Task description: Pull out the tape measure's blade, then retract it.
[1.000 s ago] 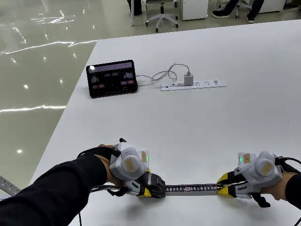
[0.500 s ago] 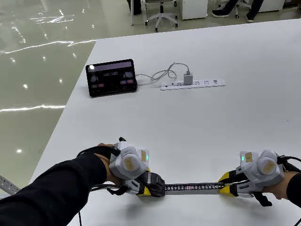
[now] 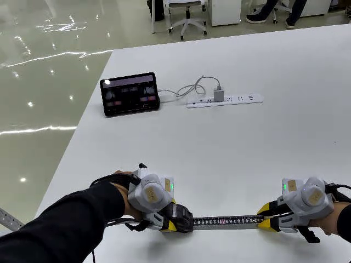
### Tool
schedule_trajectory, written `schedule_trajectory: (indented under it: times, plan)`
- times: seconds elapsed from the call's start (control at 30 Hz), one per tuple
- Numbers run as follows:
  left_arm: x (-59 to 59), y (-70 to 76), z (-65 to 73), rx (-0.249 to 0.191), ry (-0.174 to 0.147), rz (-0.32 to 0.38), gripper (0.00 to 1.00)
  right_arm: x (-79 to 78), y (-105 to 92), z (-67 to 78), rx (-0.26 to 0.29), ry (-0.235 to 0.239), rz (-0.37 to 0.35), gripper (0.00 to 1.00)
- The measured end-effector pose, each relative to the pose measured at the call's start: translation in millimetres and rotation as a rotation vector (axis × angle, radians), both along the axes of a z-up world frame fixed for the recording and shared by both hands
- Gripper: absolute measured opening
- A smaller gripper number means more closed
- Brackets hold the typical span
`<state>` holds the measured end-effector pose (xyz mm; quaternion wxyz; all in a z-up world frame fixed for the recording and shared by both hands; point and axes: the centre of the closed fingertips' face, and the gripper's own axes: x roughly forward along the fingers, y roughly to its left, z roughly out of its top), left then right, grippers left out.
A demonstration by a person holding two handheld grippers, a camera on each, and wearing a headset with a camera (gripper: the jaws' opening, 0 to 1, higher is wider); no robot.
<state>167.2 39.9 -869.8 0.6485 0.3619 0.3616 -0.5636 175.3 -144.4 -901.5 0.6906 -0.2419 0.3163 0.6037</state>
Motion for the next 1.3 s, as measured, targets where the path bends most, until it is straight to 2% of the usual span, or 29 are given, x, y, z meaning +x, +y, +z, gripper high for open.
schedule_trajectory:
  times: [1.3]
  plan:
    - [-0.2,0.4,-0.2,0.0,0.004,0.006,0.31,1.2,-16.3,1.0,-0.015,0.0,-0.014,0.1]
